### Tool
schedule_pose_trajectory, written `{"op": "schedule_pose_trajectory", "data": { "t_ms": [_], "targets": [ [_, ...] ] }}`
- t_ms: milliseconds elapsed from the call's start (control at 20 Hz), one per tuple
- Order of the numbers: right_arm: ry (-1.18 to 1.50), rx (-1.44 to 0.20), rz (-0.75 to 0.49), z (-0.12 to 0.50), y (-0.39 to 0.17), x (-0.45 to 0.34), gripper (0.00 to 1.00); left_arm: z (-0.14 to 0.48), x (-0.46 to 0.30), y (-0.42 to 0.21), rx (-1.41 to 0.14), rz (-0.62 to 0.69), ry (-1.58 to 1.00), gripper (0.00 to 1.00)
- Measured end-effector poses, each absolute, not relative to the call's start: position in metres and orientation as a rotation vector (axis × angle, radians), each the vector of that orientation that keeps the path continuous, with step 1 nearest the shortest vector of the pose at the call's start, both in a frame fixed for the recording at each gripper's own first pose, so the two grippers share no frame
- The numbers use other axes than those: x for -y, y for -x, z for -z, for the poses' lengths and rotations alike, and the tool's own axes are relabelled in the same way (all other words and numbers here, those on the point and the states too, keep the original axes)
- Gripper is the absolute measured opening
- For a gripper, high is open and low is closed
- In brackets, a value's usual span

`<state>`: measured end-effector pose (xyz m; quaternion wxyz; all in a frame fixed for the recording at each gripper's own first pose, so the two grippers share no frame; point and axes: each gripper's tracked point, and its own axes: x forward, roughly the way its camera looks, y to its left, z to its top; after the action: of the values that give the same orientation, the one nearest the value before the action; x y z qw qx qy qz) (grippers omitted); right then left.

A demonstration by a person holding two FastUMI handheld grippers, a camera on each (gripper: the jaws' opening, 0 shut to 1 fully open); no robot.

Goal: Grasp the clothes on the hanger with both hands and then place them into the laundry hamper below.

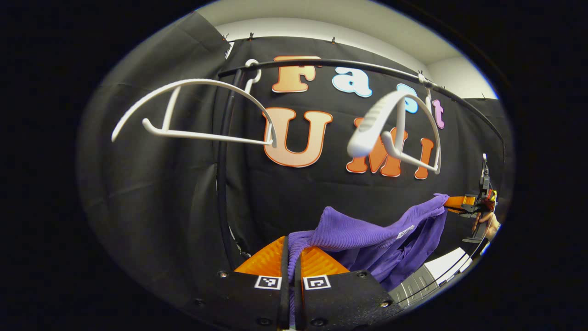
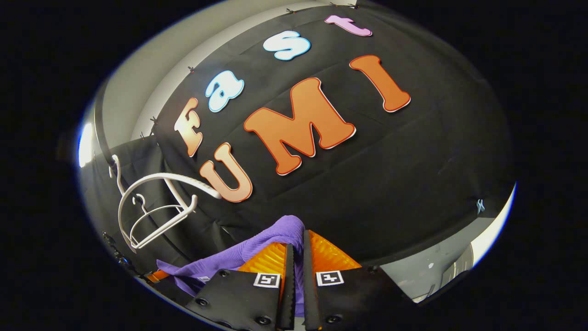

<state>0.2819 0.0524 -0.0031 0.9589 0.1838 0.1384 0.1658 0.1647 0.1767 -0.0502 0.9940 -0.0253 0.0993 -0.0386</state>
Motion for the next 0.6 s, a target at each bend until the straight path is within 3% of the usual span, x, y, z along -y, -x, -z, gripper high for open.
{"op": "schedule_pose_trajectory", "data": {
  "t_ms": [600],
  "targets": [
    [-0.302, -0.363, -0.287, 0.070, -0.219, -0.057, 0.15, 0.093, -0.038, -0.165, -0.327, 0.289, 0.116, 0.04]
  ]
}}
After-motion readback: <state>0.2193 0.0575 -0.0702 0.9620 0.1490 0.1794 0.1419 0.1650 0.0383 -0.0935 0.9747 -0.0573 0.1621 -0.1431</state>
